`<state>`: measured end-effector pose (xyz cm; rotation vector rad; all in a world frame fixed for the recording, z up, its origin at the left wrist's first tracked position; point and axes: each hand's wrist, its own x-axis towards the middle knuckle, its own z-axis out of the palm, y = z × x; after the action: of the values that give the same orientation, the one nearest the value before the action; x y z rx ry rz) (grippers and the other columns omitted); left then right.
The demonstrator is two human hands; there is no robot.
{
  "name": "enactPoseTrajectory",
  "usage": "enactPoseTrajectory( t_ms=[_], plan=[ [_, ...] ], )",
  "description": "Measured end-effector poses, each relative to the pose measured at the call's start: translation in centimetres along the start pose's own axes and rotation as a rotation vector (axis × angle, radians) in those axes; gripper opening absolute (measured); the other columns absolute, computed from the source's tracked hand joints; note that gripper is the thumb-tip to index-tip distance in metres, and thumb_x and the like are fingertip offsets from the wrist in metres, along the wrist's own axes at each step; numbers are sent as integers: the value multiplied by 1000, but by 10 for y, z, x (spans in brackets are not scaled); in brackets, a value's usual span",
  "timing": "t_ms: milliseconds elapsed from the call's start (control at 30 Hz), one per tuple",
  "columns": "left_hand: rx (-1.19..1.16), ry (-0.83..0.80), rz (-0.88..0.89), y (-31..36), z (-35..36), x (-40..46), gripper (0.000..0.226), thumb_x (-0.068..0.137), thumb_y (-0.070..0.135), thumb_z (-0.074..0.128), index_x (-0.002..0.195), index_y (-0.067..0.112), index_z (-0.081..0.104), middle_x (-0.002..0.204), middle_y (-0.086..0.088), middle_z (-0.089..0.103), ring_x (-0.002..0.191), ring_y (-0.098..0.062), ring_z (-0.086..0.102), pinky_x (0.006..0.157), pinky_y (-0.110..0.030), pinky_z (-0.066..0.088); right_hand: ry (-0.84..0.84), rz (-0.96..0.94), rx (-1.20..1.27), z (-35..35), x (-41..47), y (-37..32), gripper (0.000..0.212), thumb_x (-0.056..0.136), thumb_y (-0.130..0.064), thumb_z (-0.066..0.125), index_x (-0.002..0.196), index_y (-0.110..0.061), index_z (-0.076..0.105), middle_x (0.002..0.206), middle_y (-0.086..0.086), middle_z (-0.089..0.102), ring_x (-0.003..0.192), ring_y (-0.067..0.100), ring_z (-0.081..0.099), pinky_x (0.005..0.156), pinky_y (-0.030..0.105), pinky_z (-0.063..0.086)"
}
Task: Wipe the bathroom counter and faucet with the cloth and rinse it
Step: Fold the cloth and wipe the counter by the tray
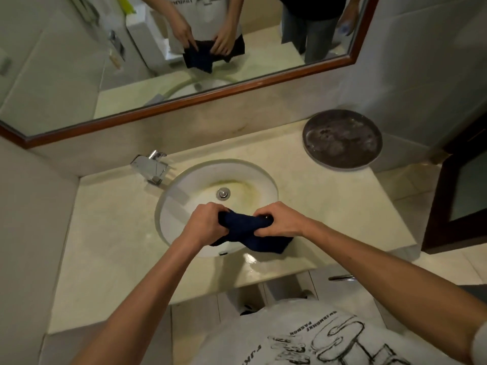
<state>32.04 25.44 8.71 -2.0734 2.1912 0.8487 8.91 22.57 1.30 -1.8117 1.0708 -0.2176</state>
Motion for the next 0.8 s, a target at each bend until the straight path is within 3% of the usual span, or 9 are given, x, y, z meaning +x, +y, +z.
enactPoseTrajectory(
  t_ms=[100,167,233,300,500,567,667,733,800],
  plan=[
    [-22,14,-8,11,16,9,27,79,23,77,106,22,78,113,0,48,107,-13,49,75,-20,38,-55,82,32,-28,-16,12,12,80,-31,77,91,-27,77,84,-9,75,78,8,70,71,31,55],
    [-248,-67,-15,25,25,12,18,78,25,81,95,18,78,122,9,49,107,-5,50,84,-23,41,-139,157,29,-51,-28,24,7,82,-33,78,86,-28,76,83,-7,75,76,8,71,68,28,52],
    [-573,-180,-66,43,37,8,13,78,24,79,86,17,72,101,13,67,85,-3,63,81,-28,47,-215,218,8,-72,-40,35,5,83,-34,79,85,-29,76,83,-8,76,75,7,70,67,24,51],
    [-785,-203,-126,59,55,7,22,73,27,74,81,13,59,77,3,64,72,-13,59,75,-35,43,-248,259,-23,-93,-49,44,9,83,-39,80,88,-31,76,88,-9,77,78,6,72,69,25,53],
    [-1298,-322,-420,109,133,23,34,83,19,74,115,9,67,110,-7,76,101,-26,70,78,-37,56,-277,401,-328,-148,-35,74,59,66,-50,91,118,-33,70,100,-8,74,92,16,69,87,37,58],
    [-1175,-292,-503,116,160,31,32,89,25,75,117,9,70,103,-8,78,91,-24,73,72,-32,60,-73,376,-530,-147,-23,80,69,73,-42,88,135,-29,61,113,-5,70,105,20,65,93,39,51],
    [-445,-261,-420,110,176,39,43,87,55,72,81,12,72,74,-5,73,66,-22,69,62,-33,55,354,411,-653,-127,-20,84,56,89,-29,70,142,-18,53,132,7,60,121,30,54,97,43,46],
    [-187,-168,-375,102,170,35,58,88,67,61,59,16,59,58,-2,60,55,-21,58,55,-30,44,455,541,-531,-99,-29,87,62,91,-45,66,139,-10,48,136,13,51,124,35,48,97,45,46],
    [-166,-70,-385,90,157,29,63,92,68,51,53,18,51,52,2,51,53,-19,53,53,-26,38,441,690,-400,-63,-39,92,89,85,-66,64,145,-6,36,143,17,41,130,38,42,102,48,42]
  ],
)
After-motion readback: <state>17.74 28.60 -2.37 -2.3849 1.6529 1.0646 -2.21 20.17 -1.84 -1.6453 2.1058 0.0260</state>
